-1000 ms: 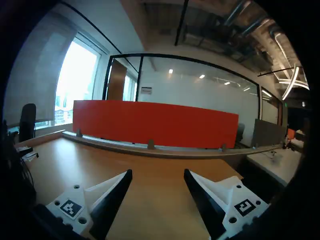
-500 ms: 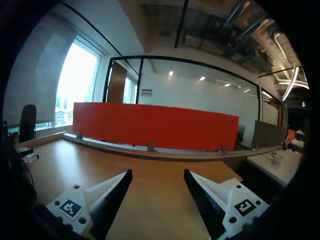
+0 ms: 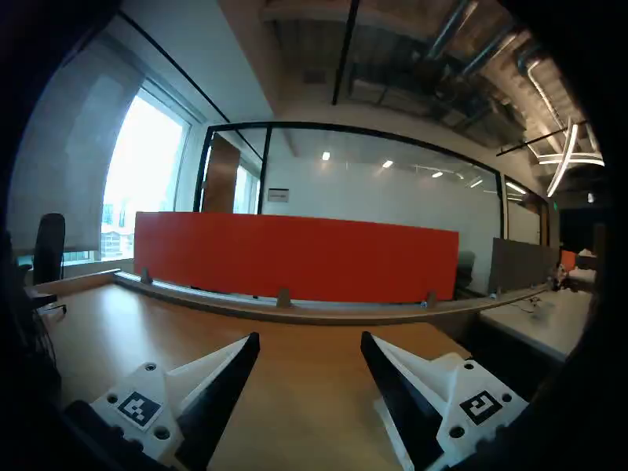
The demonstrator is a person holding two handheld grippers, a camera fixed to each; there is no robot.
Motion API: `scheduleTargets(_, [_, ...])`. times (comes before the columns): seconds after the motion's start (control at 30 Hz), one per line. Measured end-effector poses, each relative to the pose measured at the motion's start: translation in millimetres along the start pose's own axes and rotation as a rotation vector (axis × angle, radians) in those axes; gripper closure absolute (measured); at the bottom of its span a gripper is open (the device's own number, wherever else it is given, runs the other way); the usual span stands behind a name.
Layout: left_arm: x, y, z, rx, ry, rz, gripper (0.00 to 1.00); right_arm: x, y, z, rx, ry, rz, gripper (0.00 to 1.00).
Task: Fold towel
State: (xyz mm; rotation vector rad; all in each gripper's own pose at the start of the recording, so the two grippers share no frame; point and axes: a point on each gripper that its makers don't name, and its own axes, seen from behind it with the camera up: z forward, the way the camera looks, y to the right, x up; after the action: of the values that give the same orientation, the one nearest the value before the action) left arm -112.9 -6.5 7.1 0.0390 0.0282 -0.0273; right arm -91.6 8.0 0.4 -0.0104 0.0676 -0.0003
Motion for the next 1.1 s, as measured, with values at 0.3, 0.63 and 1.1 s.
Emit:
scheduleTargets(0.3, [0, 0.4, -0.7, 0.000, 0.000, 0.000, 0.02, -30, 7, 3.5, -0.009, 0.006, 0.032, 0.00])
scheduleTargets(0.63, [-1, 0.5, -1.4, 0.000, 0.000, 0.000, 0.02, -56, 15, 6.0, -0.027, 0.003, 0.086, 0.00])
scheduleTargets(1.1, [-1, 0.4, -1.2, 0.000, 0.000, 0.000, 0.02, -77, 6, 4.6, -0.005, -0.002, 0.106, 0.00])
